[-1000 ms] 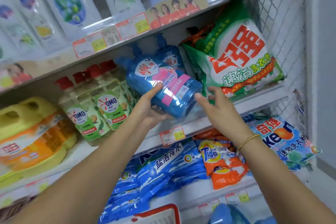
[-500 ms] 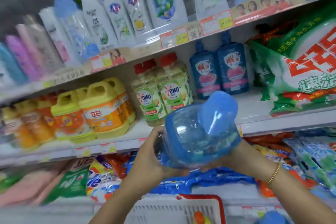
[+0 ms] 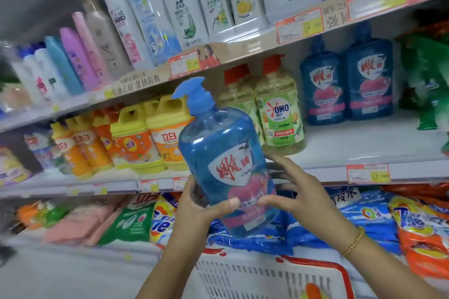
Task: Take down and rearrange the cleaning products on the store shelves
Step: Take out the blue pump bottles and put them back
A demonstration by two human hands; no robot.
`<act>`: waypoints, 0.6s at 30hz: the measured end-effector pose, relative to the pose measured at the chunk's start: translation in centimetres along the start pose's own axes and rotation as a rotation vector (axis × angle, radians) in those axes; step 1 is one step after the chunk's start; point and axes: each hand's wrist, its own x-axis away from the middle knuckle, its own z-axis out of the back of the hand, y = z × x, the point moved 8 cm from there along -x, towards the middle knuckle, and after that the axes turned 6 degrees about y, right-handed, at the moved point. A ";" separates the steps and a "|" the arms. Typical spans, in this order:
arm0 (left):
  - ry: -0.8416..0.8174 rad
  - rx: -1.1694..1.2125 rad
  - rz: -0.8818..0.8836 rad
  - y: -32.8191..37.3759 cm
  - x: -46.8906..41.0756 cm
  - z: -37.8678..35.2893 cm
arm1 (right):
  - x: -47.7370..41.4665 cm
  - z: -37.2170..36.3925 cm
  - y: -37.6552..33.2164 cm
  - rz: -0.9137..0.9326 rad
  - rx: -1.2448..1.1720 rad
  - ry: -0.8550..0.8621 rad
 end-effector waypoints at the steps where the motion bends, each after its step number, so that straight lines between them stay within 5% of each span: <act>1: 0.021 0.055 0.017 -0.3 -0.3 0.3 | 0.1 -0.4 0.1 0.015 -0.013 0.076; 4: 0.092 0.209 0.065 -0.7 -0.6 1.2 | 0.3 -2.6 0.0 0.178 0.170 0.207; 13: 0.194 0.345 0.108 -0.7 -0.4 2.7 | -0.4 -6.9 0.0 0.437 0.466 0.159; 18: -0.030 0.320 0.112 0.4 -1.2 3.3 | -0.6 -6.3 -2.1 0.392 0.343 0.158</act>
